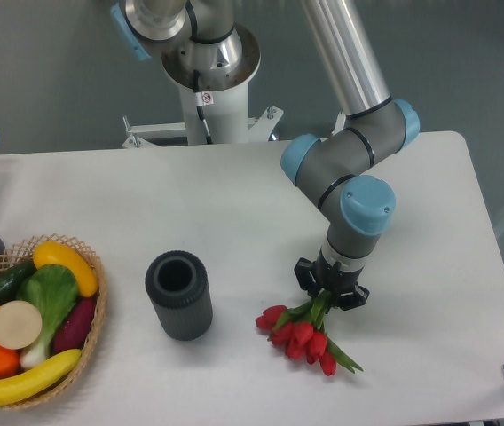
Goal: Pick up the flowers from the table
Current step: 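Close the gripper on the tulip stems, then lift the gripped red tulips up off the table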
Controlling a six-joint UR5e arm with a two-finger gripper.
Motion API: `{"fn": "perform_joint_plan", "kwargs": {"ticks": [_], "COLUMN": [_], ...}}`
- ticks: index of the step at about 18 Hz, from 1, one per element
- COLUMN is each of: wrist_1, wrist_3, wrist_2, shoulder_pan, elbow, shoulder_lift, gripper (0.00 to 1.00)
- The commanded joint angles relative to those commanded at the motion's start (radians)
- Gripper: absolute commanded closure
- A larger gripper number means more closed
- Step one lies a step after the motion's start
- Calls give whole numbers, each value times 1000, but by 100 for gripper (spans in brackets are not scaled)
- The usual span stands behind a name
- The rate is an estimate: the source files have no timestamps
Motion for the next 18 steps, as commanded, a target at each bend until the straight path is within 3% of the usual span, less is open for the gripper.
{"fn": "perform_joint_plan", "kwargs": {"ticks": [7, 12, 15, 18], "wrist_1": [2, 3, 2, 2], "wrist_3": [5, -9, -40, -84], "wrist_2": [-3, -9, -64, -191], "shoulder_pan": [8, 9, 17, 43], "elbow": [5, 46, 72, 98], "shoulder_lift": [100, 158, 201, 235], "gripper": [67, 66, 66, 66]}}
